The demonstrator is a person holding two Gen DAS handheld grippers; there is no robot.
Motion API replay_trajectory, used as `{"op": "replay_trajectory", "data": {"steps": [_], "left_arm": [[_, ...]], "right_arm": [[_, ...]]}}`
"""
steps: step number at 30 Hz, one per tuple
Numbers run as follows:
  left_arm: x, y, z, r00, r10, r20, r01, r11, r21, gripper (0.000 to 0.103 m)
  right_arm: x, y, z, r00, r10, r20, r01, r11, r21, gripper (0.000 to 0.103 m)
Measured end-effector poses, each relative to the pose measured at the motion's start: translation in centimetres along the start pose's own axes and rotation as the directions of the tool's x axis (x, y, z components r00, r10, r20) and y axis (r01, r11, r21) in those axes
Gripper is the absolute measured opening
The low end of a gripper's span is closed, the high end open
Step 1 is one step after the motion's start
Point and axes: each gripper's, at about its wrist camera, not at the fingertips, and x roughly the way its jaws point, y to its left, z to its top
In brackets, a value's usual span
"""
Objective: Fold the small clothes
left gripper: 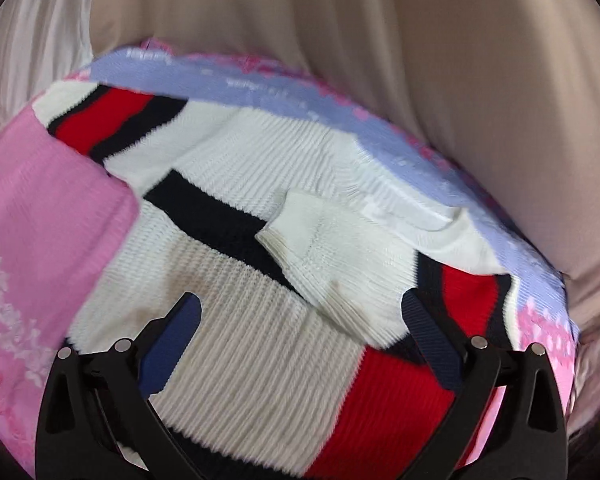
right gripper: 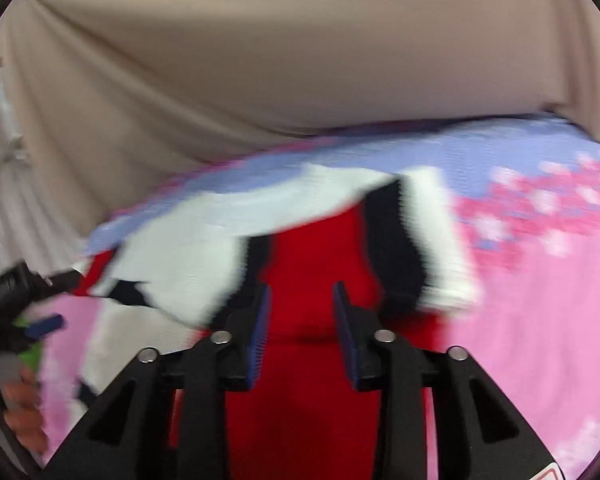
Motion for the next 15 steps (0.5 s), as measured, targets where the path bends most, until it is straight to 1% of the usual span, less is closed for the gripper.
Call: {"op": "replay_trajectory", "data": {"steps": [1,2,3,4,6,7,8,9,10,11,12,13,14,15], "left_arm": [[1.7,-0.1,0.4,0.999,-0.01,-0.032,0.009,1.0,-0.03,0.098],[2.9,-0.2,0.7,0.998,-0.003,-0.057,0.0,0.999,-0.052,0.096],[3.9,-0.2,0.7,0.997,0.005,-0.076,-0.01,0.998,-0.067,0.09],[5.0,-0.3,0.8,0.995,-0.008,-0.096,0.0,0.997,-0.082,0.086],[6.3,-0.5,0.6,0.991,-0.018,-0.132,0.006,0.996,-0.089,0.058],[6.8,-0.8,0.5,0.989,-0.038,-0.146,0.025,0.995,-0.094,0.051],[7.1,-1.0,0.5,0.988,-0.04,-0.151,0.026,0.995,-0.091,0.035],[7.2,-1.3,0.6,0.989,-0.031,-0.145,0.019,0.996,-0.084,0.016],[7.1,-1.7,0.7,0.992,-0.015,-0.126,0.007,0.998,-0.067,0.009],[6.6,-2.0,1.0,0.995,-0.016,-0.098,0.011,0.998,-0.058,0.008],[5.9,-2.2,1.4,0.998,-0.023,-0.064,0.02,0.998,-0.058,0.007],[4.6,-2.3,1.9,0.999,-0.034,-0.004,0.034,0.998,-0.055,0.007],[3.4,-2.4,2.3,0.998,-0.037,0.053,0.04,0.998,-0.048,0.007],[2.5,-2.3,2.6,0.995,-0.026,0.098,0.031,0.999,-0.042,0.007]], "right_arm": [[0.0,-1.2,-0.2,0.997,-0.082,-0.004,0.082,0.997,0.001,0.045],[0.2,-2.1,-0.2,0.99,-0.138,-0.013,0.138,0.99,0.0,0.045],[0.5,-3.3,-0.1,0.985,-0.169,-0.027,0.169,0.986,-0.003,0.045],[1.2,-4.1,0.0,0.979,-0.198,-0.038,0.198,0.98,-0.008,0.045],[2.7,-4.8,0.1,0.972,-0.223,-0.07,0.223,0.975,-0.02,0.045],[3.2,-5.0,0.1,0.972,-0.219,-0.08,0.218,0.976,-0.018,0.045],[3.6,-5.3,0.0,0.974,-0.209,-0.087,0.209,0.978,-0.013,0.045],[4.0,-5.6,0.0,0.976,-0.195,-0.096,0.195,0.981,-0.008,0.045],[4.5,-5.5,0.1,0.978,-0.184,-0.098,0.184,0.983,-0.01,0.045],[4.9,-5.2,0.2,0.979,-0.18,-0.099,0.18,0.984,-0.016,0.042],[4.9,-4.7,0.3,0.981,-0.169,-0.092,0.168,0.986,-0.022,0.027],[4.9,-4.9,0.4,0.985,-0.152,-0.085,0.151,0.988,-0.017,0.009],[4.6,-4.9,1.0,0.989,-0.129,-0.075,0.129,0.992,0.002,0.009],[3.9,-5.1,1.5,0.993,-0.11,-0.045,0.111,0.993,0.026,0.009]]}}
